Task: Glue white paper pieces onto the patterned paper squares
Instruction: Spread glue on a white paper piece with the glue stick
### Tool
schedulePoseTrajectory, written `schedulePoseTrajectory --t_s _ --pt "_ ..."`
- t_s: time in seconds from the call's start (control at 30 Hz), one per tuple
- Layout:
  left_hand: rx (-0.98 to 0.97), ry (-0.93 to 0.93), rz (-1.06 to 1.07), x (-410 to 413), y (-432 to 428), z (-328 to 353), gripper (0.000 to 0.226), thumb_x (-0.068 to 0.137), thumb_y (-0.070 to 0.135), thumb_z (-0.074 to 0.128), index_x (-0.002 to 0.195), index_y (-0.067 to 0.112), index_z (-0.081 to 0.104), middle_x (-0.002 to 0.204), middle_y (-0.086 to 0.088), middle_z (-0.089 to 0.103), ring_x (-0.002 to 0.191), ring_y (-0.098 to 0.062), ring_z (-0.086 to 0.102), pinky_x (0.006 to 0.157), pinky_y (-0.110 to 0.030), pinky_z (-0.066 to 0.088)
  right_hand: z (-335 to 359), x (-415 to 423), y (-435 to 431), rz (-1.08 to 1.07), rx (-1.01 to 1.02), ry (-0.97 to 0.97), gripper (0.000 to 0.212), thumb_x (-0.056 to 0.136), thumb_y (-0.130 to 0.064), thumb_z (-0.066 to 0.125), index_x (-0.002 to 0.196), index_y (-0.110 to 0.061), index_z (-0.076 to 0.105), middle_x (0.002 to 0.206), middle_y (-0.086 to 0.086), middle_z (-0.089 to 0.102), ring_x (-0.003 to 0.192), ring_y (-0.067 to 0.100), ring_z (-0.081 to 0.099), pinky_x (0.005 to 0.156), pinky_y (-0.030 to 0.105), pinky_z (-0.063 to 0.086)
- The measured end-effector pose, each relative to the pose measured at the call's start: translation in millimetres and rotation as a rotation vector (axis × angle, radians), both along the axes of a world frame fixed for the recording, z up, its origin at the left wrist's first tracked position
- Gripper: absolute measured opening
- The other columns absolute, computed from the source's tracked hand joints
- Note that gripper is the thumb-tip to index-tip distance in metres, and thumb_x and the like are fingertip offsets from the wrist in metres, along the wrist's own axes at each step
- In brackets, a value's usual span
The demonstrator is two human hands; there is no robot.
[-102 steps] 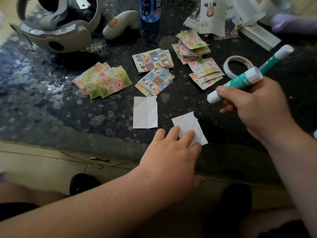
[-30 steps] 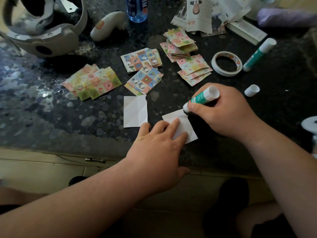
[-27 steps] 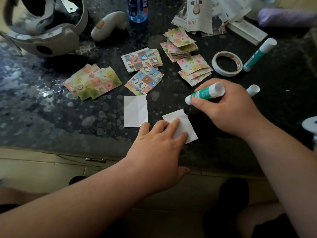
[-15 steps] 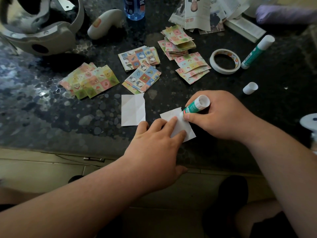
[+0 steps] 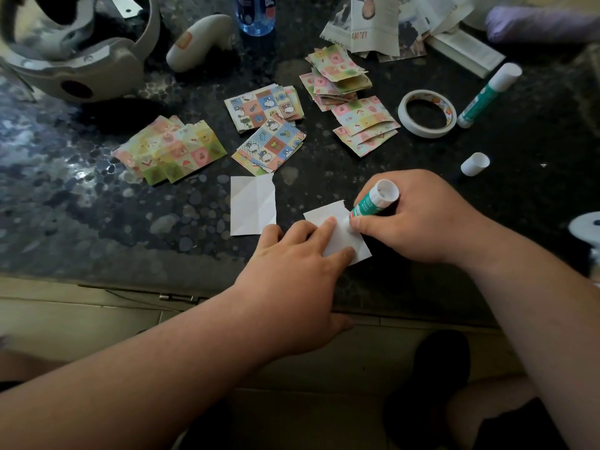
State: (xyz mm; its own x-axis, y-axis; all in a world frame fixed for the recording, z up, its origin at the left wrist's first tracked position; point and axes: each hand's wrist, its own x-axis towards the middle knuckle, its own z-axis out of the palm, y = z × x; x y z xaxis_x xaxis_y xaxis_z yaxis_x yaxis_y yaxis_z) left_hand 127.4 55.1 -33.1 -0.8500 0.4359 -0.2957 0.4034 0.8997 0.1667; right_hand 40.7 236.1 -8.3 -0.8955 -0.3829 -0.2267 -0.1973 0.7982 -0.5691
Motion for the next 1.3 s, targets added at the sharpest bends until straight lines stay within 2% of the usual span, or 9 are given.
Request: schedulePoseTrajectory --t_s 0.13,0.3,0.5,0.73,0.93,1.17,1.3 --pt "-0.004 0.0 -0.014 -1.2 -1.7 1.0 0.087 0.085 0.08 0.047 0.156 0.043 0.015 0.17 0.0 -0.001 0.151 -0.025 0.008 0.116 -0.052 0.017 2.6 -0.9 1.7 0.049 0.053 -0.04 0.014 0.082 -0.036 0.081 0.086 -0.027 0.071 0.083 -0.01 0.07 0.081 0.006 0.065 0.076 0.035 0.056" --pt "0.001 0.001 -0.01 -1.0 -2.5 -0.3 0.086 0.085 0.079 0.048 0.156 0.043 0.016 0.17 0.001 0.0 0.151 -0.024 0.008 0.115 -0.051 0.019 -1.4 0.9 3.8 -0.005 -0.018 0.011 0.013 0.083 -0.036 0.081 0.09 -0.028 0.072 0.085 -0.012 0.07 0.083 0.004 0.065 0.075 0.027 0.054" --pt "0.003 0.004 -0.006 -0.3 -2.8 -0.7 0.086 0.085 0.08 0.048 0.156 0.043 0.017 0.17 0.0 0.002 0.15 -0.024 0.01 0.115 -0.051 0.019 5.1 1.1 6.5 0.097 0.054 -0.079 0.014 0.078 -0.035 0.081 0.082 -0.023 0.073 0.079 -0.006 0.072 0.078 0.009 0.068 0.077 0.043 0.057" --pt "-0.014 -0.02 0.0 -2.2 -0.1 4.8 0.081 0.087 0.078 0.047 0.155 0.042 0.021 0.17 -0.001 0.003 0.151 -0.025 0.01 0.116 -0.051 0.019 2.3 4.7 8.9 0.051 -0.029 -0.021 0.012 0.082 -0.033 0.082 0.085 -0.026 0.073 0.081 -0.009 0.072 0.08 0.007 0.067 0.079 0.04 0.057" --pt "-0.015 -0.034 0.02 -3.4 1.2 7.5 0.073 0.09 0.076 0.042 0.153 0.043 0.026 0.169 0.001 0.007 0.15 -0.024 0.012 0.116 -0.049 0.02 8.7 4.5 10.5 0.117 0.061 -0.1 0.016 0.078 -0.032 0.083 0.081 -0.019 0.072 0.077 -0.003 0.072 0.076 0.015 0.068 0.075 0.046 0.057" --pt "-0.025 -0.043 0.031 -2.7 1.9 8.5 0.072 0.091 0.077 0.04 0.153 0.044 0.026 0.169 0.001 0.007 0.15 -0.024 0.012 0.116 -0.049 0.02 6.9 8.2 11.7 0.08 0.026 -0.058 0.015 0.08 -0.033 0.082 0.083 -0.023 0.073 0.08 -0.007 0.072 0.08 0.01 0.068 0.078 0.044 0.057" --pt "0.008 -0.062 0.064 -4.2 2.3 9.3 0.061 0.096 0.072 0.032 0.15 0.044 0.034 0.169 0.004 0.012 0.149 -0.022 0.015 0.115 -0.048 0.02 11.6 7.1 13.6 0.109 0.061 -0.134 0.014 0.078 -0.029 0.085 0.083 -0.021 0.074 0.079 -0.003 0.073 0.079 0.013 0.069 0.078 0.045 0.058"
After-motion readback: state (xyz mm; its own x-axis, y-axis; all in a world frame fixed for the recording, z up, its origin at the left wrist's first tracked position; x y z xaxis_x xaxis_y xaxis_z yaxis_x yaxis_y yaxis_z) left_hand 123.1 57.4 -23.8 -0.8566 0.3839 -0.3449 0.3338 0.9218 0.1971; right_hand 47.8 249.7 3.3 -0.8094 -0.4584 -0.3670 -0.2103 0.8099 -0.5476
